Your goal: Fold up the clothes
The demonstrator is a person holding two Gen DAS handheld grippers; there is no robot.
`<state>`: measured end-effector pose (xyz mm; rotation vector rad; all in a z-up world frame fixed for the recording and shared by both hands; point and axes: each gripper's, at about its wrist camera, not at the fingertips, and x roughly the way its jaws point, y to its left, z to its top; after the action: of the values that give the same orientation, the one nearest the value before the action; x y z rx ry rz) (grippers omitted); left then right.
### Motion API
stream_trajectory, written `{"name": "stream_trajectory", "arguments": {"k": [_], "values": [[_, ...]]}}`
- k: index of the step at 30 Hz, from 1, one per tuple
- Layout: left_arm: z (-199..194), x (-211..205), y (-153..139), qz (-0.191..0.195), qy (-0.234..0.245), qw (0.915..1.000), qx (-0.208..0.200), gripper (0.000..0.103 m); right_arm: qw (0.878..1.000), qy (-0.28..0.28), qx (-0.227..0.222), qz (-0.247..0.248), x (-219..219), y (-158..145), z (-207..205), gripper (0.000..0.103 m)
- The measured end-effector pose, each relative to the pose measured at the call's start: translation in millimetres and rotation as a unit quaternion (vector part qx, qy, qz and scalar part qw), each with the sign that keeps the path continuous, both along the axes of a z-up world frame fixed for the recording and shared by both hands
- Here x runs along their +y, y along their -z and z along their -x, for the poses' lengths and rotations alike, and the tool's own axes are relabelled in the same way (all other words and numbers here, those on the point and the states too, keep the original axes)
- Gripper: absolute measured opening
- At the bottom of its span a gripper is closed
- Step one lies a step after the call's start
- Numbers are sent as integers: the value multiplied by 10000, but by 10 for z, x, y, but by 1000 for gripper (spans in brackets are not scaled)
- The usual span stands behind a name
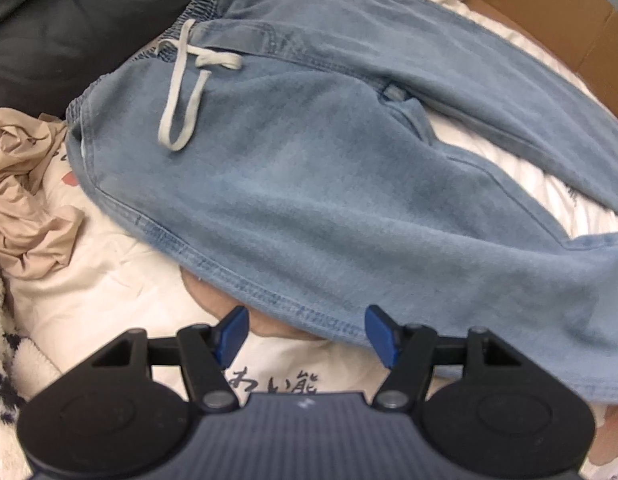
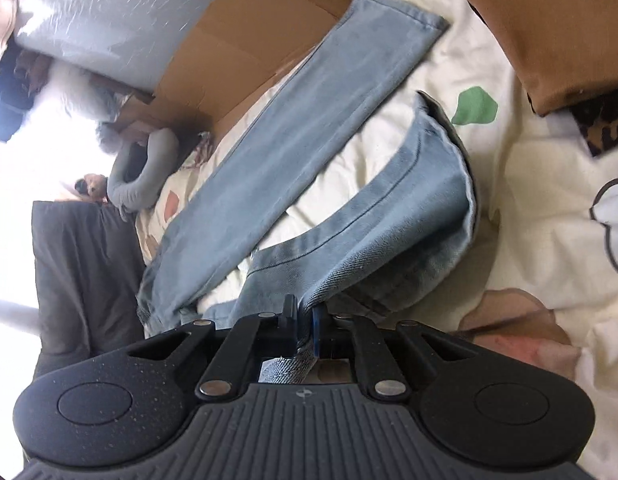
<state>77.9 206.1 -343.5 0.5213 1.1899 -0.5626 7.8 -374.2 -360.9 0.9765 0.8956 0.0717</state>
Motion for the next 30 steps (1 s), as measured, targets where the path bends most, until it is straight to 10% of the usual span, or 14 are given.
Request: {"name": "stream_trajectory", "arguments": {"k": [9,30], "values": [[60,165,-20,13,6,10000,20,67,9986,-286,62,432,112,-304,124,7],[-193,117,463,-523,198,9984,43,67,9885,-708,681,1153,267,440,-1220,9]]}}
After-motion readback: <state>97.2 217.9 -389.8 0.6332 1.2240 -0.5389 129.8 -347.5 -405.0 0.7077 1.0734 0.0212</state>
